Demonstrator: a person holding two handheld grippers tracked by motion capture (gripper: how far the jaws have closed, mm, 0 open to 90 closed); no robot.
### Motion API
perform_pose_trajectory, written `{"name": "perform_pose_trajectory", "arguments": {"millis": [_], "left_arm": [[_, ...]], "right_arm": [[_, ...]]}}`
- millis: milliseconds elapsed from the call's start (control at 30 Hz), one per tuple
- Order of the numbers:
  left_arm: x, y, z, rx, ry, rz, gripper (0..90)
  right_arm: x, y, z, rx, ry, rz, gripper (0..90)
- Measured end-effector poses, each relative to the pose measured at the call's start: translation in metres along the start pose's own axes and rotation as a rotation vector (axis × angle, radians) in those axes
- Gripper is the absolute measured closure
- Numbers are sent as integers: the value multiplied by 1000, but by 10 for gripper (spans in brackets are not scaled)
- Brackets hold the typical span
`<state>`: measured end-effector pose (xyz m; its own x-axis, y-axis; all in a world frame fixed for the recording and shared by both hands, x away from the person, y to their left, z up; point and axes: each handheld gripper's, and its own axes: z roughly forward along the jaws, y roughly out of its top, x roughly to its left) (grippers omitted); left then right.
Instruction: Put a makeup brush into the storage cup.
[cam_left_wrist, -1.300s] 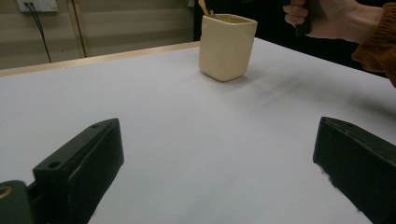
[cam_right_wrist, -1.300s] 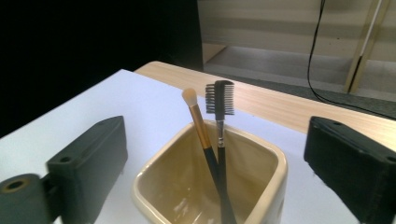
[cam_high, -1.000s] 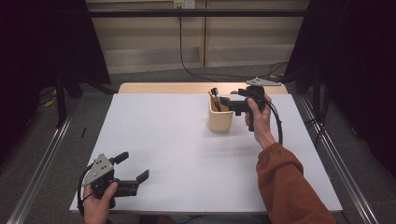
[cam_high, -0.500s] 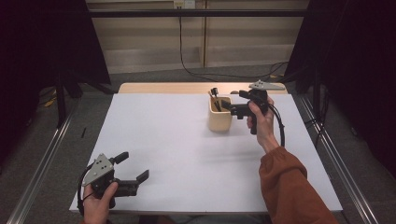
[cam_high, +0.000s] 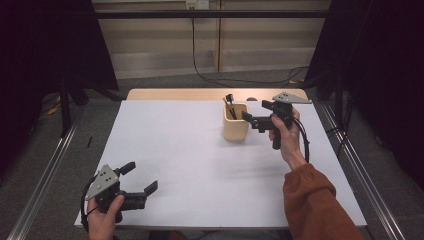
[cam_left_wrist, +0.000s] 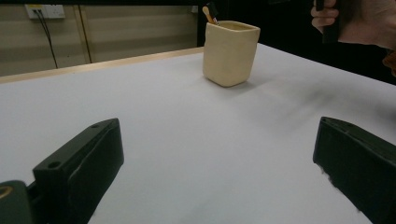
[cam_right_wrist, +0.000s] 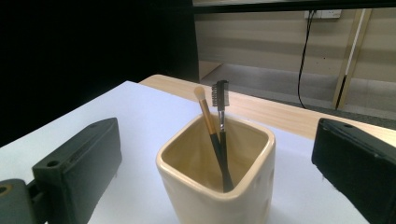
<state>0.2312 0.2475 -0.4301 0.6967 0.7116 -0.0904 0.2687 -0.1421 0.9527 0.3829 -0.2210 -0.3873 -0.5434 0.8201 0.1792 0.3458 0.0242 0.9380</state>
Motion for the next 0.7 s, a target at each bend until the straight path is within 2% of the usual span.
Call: {"name": "perform_pose_trajectory", "arguments": {"millis": [100, 300, 433, 600, 700], "left_arm": [[0, 0, -1, 0, 0, 9, 17], [0, 0, 0, -2, 1, 7, 17], [0, 0, -2, -2, 5, 1, 17], [-1, 0, -5, -11, 12, 0, 17], [-1, -1, -5, -4, 12, -1, 17]], "right_arm": [[2, -3, -5, 0, -6, -10, 12], [6, -7, -14, 6, 13, -20, 7], [9, -10, -22, 34, -10, -43, 7], [9, -16, -35, 26, -19, -38, 8], [11, -21, -42, 25, -33, -52, 12]]}}
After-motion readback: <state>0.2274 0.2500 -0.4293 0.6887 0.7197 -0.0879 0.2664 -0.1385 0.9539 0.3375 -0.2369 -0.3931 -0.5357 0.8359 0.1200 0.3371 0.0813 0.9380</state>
